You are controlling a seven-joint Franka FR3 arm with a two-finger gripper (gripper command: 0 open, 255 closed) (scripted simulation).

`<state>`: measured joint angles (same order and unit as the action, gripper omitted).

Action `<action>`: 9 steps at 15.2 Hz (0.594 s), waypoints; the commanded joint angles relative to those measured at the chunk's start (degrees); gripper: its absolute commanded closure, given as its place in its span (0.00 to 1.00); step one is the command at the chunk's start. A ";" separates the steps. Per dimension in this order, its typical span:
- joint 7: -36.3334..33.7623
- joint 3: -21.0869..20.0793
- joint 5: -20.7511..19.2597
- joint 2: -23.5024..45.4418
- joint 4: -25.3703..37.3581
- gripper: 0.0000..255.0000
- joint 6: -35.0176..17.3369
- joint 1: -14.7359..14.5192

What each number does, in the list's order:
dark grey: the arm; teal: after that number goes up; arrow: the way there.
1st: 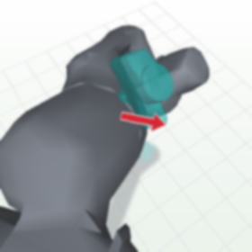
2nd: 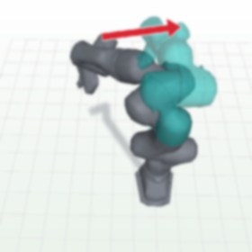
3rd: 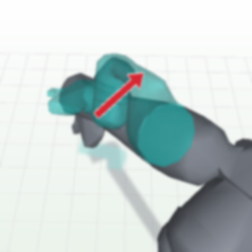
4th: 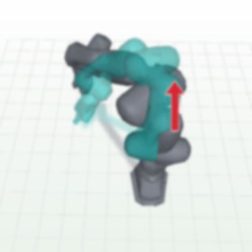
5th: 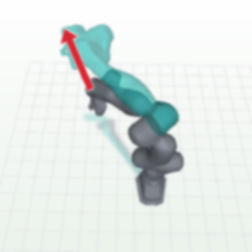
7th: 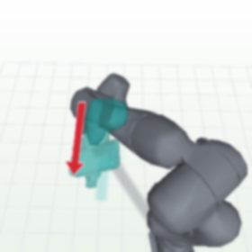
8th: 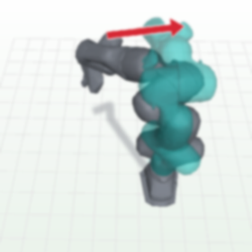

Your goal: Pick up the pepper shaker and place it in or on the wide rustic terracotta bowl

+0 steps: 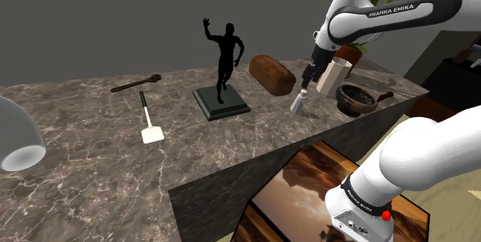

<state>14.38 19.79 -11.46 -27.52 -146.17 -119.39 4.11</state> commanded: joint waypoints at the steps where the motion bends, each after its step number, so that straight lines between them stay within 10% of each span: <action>1: 0.32 0.57 -0.15 1.29 -0.83 0.00 -2.26 0.04; 9: 0.54 1.59 -0.32 4.24 -3.88 0.00 -8.24 -0.01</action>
<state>14.90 21.32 -11.77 -23.44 -149.91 -127.31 4.10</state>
